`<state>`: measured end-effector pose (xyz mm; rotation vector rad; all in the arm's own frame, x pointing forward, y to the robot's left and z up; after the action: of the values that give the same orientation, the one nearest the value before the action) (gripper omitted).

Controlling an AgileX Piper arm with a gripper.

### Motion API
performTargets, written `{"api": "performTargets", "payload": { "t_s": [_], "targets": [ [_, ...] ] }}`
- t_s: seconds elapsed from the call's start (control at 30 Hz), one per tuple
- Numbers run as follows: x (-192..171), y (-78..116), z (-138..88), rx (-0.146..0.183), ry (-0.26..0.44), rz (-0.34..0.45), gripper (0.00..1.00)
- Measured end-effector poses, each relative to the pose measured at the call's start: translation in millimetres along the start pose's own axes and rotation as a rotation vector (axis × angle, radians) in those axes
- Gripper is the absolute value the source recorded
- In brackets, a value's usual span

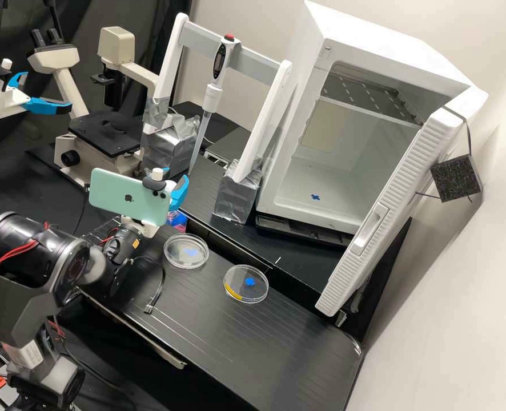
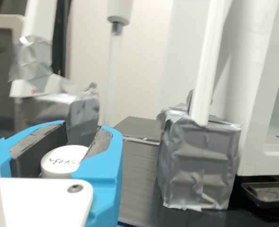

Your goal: Open the bottle

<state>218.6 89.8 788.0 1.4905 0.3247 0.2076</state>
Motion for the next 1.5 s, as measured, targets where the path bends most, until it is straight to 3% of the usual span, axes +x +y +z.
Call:
{"api": "performTargets", "payload": {
  "t_s": [0.37, 0.77, 0.8, 1.2, 1.5],
  "targets": [
    [-41, -17.3, 9, 0.016, -0.009, -0.089, 0.0],
    [-45, -28.8, 20, 0.028, -0.062, -0.141, 0.0],
    [-45, -28.9, 20, 0.028, -0.06, -0.139, 1.0],
    [-45, -26.0, 24, 0.031, -0.059, -0.132, 1.0],
    [-58, -5.7, 8, 0.045, 0.054, -0.068, 1.0]
  ]
}}
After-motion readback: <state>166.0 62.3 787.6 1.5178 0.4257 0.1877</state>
